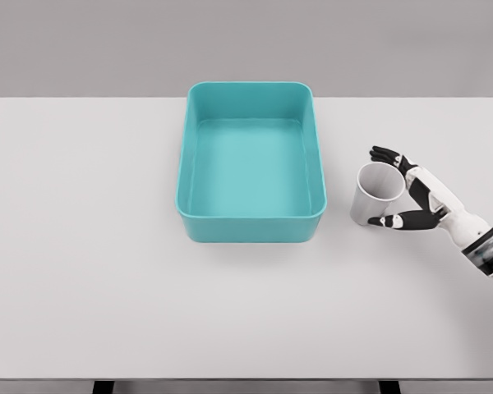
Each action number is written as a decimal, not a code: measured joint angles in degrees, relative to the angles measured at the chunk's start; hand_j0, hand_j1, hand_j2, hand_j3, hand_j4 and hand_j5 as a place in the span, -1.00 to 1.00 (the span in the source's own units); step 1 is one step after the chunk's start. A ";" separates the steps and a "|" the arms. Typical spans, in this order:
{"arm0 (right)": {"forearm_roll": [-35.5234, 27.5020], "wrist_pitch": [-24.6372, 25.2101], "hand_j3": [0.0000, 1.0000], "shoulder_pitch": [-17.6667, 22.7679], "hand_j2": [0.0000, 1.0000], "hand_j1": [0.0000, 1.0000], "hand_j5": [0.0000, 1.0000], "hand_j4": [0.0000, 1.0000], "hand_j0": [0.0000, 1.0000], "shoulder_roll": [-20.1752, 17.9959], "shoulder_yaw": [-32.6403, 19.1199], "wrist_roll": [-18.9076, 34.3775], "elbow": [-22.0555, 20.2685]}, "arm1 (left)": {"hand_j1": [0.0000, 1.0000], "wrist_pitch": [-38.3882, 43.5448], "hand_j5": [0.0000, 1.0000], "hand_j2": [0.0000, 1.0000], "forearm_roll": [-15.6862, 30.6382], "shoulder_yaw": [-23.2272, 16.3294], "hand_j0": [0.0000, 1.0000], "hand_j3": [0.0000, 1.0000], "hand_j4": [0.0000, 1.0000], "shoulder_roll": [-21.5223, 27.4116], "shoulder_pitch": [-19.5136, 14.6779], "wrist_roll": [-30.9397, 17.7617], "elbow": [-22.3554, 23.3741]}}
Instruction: Put the paper cup into the basket with your right arm
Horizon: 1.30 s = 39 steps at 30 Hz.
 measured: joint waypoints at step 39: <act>0.03 0.00 0.19 -0.26 0.19 0.19 0.19 0.19 0.19 0.00 0.04 -0.78 -2.66 | 1.00 0.00 1.00 1.00 0.00 0.00 1.00 1.00 1.00 0.00 0.00 0.00 0.00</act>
